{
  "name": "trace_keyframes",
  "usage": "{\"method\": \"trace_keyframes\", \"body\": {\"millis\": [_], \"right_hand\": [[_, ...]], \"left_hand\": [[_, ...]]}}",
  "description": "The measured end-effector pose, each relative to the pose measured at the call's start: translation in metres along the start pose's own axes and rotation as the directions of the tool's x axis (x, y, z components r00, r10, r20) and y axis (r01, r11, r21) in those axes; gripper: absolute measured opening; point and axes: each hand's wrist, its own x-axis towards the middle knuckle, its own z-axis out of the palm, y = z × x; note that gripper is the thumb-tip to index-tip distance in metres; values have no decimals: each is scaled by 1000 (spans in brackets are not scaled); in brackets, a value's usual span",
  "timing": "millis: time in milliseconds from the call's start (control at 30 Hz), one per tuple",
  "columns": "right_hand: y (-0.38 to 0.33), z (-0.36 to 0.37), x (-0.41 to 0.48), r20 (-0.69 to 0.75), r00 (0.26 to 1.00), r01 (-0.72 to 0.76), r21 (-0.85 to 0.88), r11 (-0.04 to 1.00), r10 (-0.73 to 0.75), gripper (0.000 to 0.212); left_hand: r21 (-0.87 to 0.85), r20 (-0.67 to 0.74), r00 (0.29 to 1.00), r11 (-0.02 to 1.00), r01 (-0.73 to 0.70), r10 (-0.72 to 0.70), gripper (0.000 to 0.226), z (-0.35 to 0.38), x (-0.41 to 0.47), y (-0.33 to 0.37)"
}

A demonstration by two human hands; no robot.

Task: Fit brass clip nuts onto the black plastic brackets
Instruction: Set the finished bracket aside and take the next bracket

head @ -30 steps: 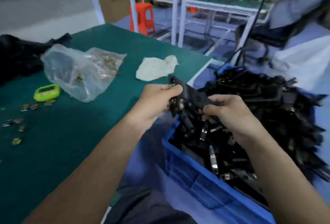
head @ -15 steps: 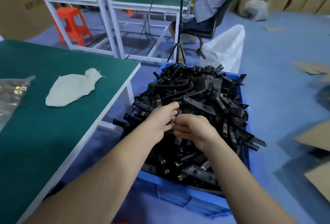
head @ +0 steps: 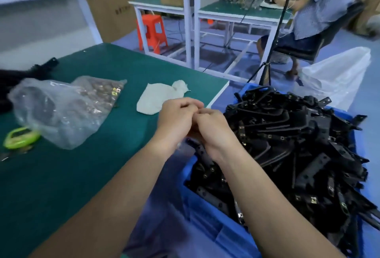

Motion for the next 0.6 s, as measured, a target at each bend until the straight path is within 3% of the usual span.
{"method": "trace_keyframes", "body": {"millis": [100, 167, 400, 500, 600], "right_hand": [[-4, 66, 5, 120, 992, 49, -72, 996, -40, 28], [-3, 113, 4, 217, 975, 72, -116, 991, -45, 27], [35, 278, -15, 559, 828, 152, -283, 947, 34, 33], [61, 331, -25, 690, 723, 309, -357, 882, 26, 33], [79, 373, -23, 724, 690, 477, -431, 766, -22, 37]], "left_hand": [[46, -187, 977, 994, -95, 102, 33, -63, -4, 7], [21, -339, 936, 995, -97, 98, 32, -106, -10, 7], [93, -731, 677, 995, -21, 83, 32, -258, -49, -29], [253, -777, 614, 962, 103, 138, 34, -320, -77, -56], [385, -814, 567, 849, 362, 128, 24, -373, -108, -88]]}}
